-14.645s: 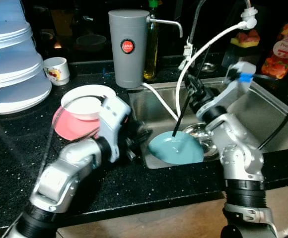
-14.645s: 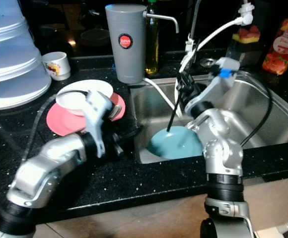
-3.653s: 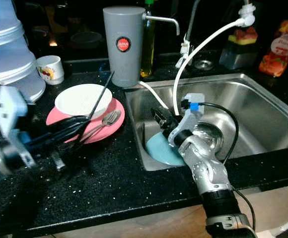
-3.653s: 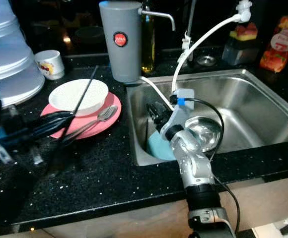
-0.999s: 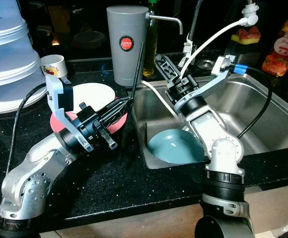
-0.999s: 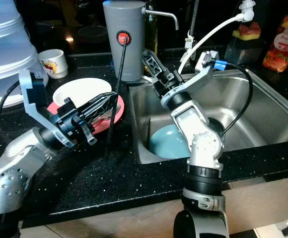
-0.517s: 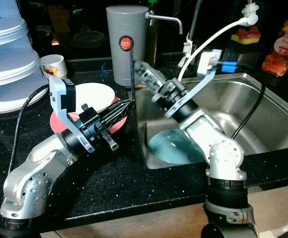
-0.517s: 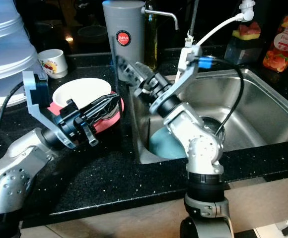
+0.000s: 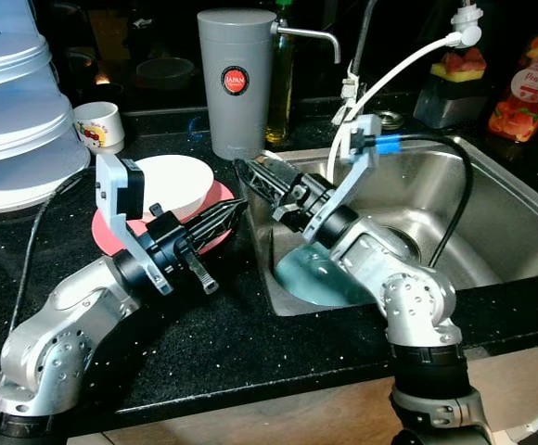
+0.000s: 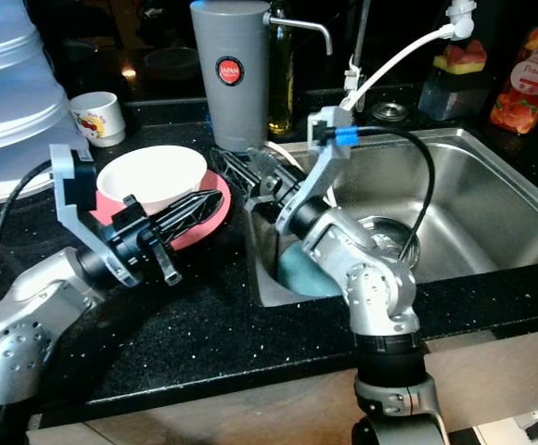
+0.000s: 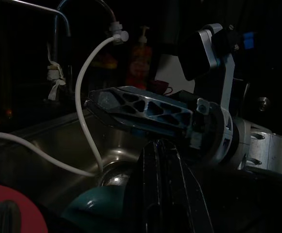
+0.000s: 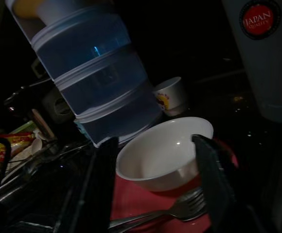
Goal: Kitchen organization
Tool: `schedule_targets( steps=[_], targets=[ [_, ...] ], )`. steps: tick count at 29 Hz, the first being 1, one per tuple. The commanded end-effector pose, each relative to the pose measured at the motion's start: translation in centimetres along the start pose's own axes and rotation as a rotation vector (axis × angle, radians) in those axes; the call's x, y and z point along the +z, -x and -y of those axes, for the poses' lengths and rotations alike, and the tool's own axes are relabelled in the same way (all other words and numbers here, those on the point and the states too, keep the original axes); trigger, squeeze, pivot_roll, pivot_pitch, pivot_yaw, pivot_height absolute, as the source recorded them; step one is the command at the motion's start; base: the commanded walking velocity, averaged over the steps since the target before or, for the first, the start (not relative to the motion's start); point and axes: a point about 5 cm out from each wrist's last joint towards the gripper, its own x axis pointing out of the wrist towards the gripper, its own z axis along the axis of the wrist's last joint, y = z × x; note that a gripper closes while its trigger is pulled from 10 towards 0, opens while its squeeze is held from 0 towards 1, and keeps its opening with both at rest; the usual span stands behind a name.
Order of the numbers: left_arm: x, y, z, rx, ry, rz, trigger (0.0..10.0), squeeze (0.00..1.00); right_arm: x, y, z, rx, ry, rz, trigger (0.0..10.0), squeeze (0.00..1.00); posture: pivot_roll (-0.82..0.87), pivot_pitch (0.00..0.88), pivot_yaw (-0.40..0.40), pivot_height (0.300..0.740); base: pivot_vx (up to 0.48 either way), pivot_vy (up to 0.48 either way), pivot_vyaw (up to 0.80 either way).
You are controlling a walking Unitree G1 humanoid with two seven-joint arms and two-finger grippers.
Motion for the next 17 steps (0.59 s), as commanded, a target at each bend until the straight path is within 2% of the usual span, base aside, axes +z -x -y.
schedule_targets(
  steps=[1,2,3,8,10,11,12,13,15,17],
  targets=[
    [0.0,0.3,0.1,-0.002,-0.015,-0.018,0.0,0.00,-0.1,0.1,0.3,-0.022,0.003,-0.003,1.3,0.00,0.05,0.049,0.050,0.740,0.000,0.000,0.00],
    [0.0,0.3,0.1,-0.002,-0.015,-0.018,0.0,0.00,-0.1,0.1,0.3,-0.022,0.003,-0.003,1.3,0.00,0.05,0.049,0.050,0.740,0.000,0.000,0.00],
    [0.0,0.4,0.1,-0.001,-0.016,-0.020,0.0,0.00,0.0,0.1,0.6,-0.044,0.015,0.003,10.0,0.00,0.05,0.050,0.052,0.740,0.000,0.000,0.00],
    [0.2,0.4,0.0,0.003,-0.041,-0.015,0.0,0.00,0.4,0.3,1.6,-0.122,0.035,0.034,10.0,0.00,0.05,0.054,0.051,0.740,0.000,0.000,0.00],
    [0.3,0.3,-0.4,0.038,-0.126,-0.033,0.0,0.00,0.8,0.4,2.3,-0.169,0.032,0.059,10.0,0.00,0.05,0.061,0.053,0.740,0.000,0.000,0.00],
    [0.3,0.3,-0.4,0.038,-0.126,-0.033,0.0,0.00,0.8,0.4,2.3,-0.169,0.032,0.059,10.0,0.00,0.05,0.061,0.053,0.740,0.000,0.000,0.00],
    [0.2,0.5,-1.9,0.182,-0.295,-0.102,10.0,0.03,1.3,0.6,3.4,-0.239,0.028,0.092,10.0,0.00,0.05,0.064,0.051,0.740,0.000,0.000,0.00],
    [0.2,0.5,-1.9,0.182,-0.295,-0.102,10.0,0.03,1.3,0.6,3.4,-0.239,0.028,0.092,10.0,0.00,0.05,0.064,0.051,0.740,0.000,0.000,0.00],
    [0.2,0.8,-3.1,0.294,-0.383,-0.163,10.0,0.33,1.6,0.9,4.3,-0.303,0.032,0.114,10.0,0.00,0.05,0.067,0.050,0.740,0.000,0.000,0.00],
    [0.1,0.9,-3.5,0.330,-0.397,-0.188,10.0,0.34,1.7,1.0,4.5,-0.319,0.032,0.119,10.0,0.00,0.05,0.067,0.050,0.740,0.000,0.000,0.00]
  ],
)
